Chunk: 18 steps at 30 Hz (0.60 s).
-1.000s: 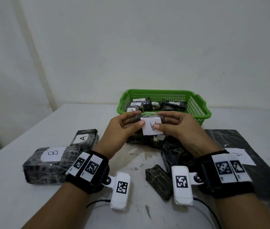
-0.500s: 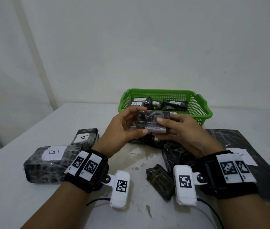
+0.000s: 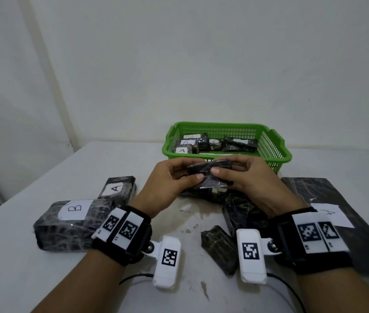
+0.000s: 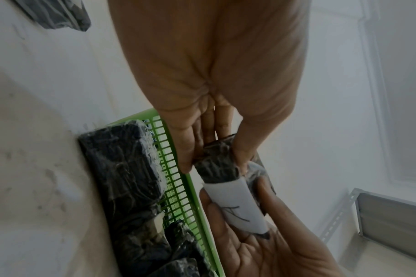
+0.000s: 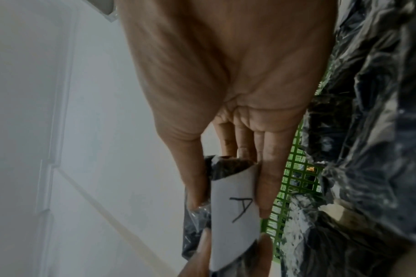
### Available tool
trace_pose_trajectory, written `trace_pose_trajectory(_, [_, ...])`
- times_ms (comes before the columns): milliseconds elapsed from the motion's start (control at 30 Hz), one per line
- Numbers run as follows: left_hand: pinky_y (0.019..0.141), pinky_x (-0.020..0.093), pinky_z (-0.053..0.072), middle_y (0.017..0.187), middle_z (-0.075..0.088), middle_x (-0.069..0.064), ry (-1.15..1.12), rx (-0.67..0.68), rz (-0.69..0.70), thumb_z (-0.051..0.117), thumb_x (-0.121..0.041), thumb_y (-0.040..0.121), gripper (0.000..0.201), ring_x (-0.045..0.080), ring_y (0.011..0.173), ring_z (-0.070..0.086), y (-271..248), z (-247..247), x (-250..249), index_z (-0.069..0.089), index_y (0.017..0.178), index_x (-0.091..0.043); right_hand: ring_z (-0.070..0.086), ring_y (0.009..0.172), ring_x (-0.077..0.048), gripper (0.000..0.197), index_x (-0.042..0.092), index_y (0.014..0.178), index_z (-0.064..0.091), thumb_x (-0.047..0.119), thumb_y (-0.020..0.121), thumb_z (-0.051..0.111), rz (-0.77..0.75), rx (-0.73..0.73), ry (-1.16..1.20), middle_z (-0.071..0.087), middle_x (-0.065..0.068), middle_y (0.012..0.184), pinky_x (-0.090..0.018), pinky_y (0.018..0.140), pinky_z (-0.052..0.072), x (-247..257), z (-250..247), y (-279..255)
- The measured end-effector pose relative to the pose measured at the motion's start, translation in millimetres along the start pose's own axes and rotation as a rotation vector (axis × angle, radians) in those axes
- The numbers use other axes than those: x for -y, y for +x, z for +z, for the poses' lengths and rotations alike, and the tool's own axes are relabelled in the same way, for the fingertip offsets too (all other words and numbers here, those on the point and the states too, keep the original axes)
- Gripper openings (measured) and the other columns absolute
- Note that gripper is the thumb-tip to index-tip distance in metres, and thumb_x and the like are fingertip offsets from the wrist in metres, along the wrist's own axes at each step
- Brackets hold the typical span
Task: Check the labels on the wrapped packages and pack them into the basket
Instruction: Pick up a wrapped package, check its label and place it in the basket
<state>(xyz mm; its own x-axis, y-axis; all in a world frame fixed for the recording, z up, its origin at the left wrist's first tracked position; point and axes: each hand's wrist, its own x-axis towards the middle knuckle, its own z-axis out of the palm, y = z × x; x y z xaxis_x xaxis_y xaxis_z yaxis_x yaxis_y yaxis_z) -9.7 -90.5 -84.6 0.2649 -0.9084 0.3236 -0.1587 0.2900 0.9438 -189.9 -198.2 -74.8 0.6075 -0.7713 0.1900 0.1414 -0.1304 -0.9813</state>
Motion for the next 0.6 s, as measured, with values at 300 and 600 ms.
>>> trace_pose_trajectory(300, [0.091, 0.031, 0.057, 0.113, 0.075, 0.012, -0.044, -0.078, -0.029, 0.067, 0.003, 0.09, 0.03, 0.024, 0.106, 0.072, 3.2, -3.8, 2.2, 0.07, 0.118, -0.007, 0.079, 0.095, -0.029, 0.045, 0.008, 0.113, 0.073, 0.016, 0.072, 0.088, -0.099, -0.026, -0.008, 0.081, -0.011, 0.101, -0.038, 0.08, 0.065, 2.8, -2.3, -0.2])
trace_pose_trajectory(600, [0.093, 0.037, 0.057, 0.117, 0.074, 0.008, -0.074, -0.079, -0.035, 0.061, 0.0, 0.096, 0.032, 0.025, 0.111, 0.071, 4.0, -7.5, 3.7, 0.07, 0.122, -0.017, 0.077, 0.099, -0.025, 0.037, 0.015, 0.111, 0.078, 0.012, 0.074, 0.077, -0.107, 0.095, 0.111, 0.076, -0.012, 0.1, -0.029, 0.076, 0.063, 5.1, -5.5, -0.4])
